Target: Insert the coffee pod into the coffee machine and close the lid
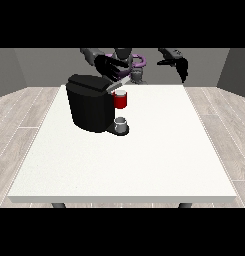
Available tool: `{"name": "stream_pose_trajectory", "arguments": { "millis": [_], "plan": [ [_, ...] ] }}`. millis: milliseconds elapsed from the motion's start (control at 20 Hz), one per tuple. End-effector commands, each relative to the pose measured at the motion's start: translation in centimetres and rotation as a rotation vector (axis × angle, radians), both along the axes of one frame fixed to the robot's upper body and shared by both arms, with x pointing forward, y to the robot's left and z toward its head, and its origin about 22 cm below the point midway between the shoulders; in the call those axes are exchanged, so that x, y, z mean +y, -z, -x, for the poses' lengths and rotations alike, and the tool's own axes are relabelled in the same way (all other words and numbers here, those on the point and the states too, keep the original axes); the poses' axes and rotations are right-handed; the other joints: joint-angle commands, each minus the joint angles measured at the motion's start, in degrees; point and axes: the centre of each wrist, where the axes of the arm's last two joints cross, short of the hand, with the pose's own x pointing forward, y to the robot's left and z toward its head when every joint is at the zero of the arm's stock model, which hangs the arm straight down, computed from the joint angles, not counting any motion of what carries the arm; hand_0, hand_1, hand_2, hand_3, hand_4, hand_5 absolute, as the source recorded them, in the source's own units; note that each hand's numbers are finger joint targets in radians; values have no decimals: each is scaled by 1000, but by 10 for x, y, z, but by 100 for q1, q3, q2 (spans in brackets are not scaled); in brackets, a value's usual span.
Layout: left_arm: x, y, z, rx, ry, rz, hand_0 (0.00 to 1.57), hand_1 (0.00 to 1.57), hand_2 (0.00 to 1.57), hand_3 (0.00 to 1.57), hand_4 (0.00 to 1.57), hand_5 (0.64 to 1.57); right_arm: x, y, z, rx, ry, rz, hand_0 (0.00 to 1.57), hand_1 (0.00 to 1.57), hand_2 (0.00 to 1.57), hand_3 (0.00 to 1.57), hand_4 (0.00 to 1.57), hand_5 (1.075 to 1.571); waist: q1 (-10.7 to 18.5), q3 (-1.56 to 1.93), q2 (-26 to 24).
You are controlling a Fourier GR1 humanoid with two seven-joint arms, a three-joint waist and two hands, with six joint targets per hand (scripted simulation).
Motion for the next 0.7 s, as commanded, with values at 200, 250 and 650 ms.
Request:
{"name": "stream_pose_trajectory", "arguments": {
  "millis": [200, 250, 650],
  "plan": [
    [-8, 19, 13, -2, 10, 5, 0, 0, 0, 0, 154, 1571, 16, 7, 1, -25, -14, 26, 0, 0, 0, 0, 73, 1571, 56, 1, -66],
    [-8, -1, -6, 49, -23, 21, 0, 0, 0, 0, 0, 1571, 34, -8, 1, 9, -57, -6, 0, 0, 0, 0, 125, 1571, -164, 2, -270],
    [7, 26, 7, 17, -44, 14, 0, 0, 0, 0, 165, 1571, 52, 46, 47, -8, -199, -152, 0, 0, 0, 0, 275, 1571, -484, 1, -658]
  ]
}}
